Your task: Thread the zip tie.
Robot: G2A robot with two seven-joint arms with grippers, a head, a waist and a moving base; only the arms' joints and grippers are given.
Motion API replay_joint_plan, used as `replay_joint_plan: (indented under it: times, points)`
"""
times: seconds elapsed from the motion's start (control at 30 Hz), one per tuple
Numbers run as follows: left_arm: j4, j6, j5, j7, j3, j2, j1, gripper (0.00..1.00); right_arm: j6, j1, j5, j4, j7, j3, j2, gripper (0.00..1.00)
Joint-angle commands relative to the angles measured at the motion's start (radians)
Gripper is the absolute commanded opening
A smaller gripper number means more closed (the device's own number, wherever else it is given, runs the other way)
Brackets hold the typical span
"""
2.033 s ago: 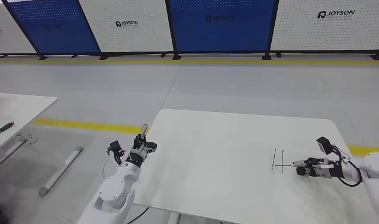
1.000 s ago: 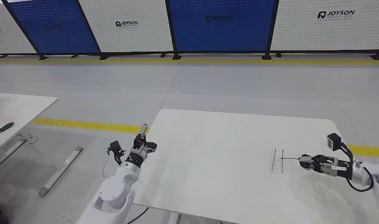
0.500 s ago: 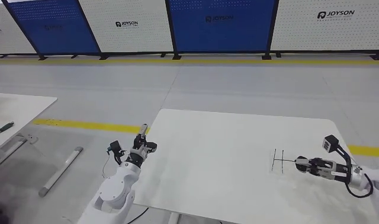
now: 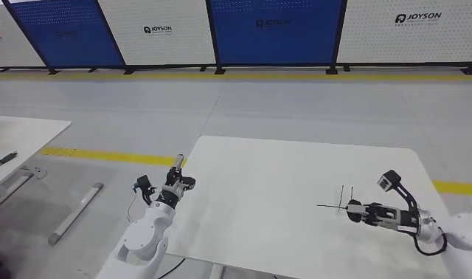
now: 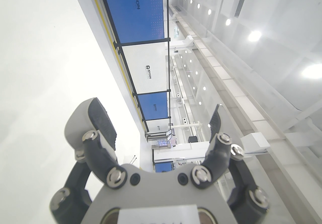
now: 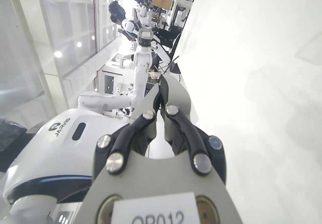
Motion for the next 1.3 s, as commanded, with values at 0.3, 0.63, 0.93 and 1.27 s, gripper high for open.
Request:
replay_joint_plan:
  times: [0.3,0.63,0.93,1.27]
  points:
    - [0.000,0.000,0.000,0.000,0.000,0.000,0.000,1.00,0.005,-0.006,-0.004,-0.008,-0.022,-0.002,-0.001,0.00]
    - [0.000,0.000,0.000,0.000,0.000,0.000,0.000,1.00,-0.021,-0.098,0.020,-0.174,-0.299,-0.036,-0.036,0.00]
    - [0.000,0.000,0.000,0.000,0.000,0.000,0.000,1.00,0.000,-0.094,-0.007,-0.185,-0.348,-0.083,-0.052,0.00]
    - [-0.109,-0.031,0.036,-0.291,0.043,0.008,0.001,1.00,0.000,-0.094,-0.007,-0.185,-0.348,-0.083,-0.052,0.00]
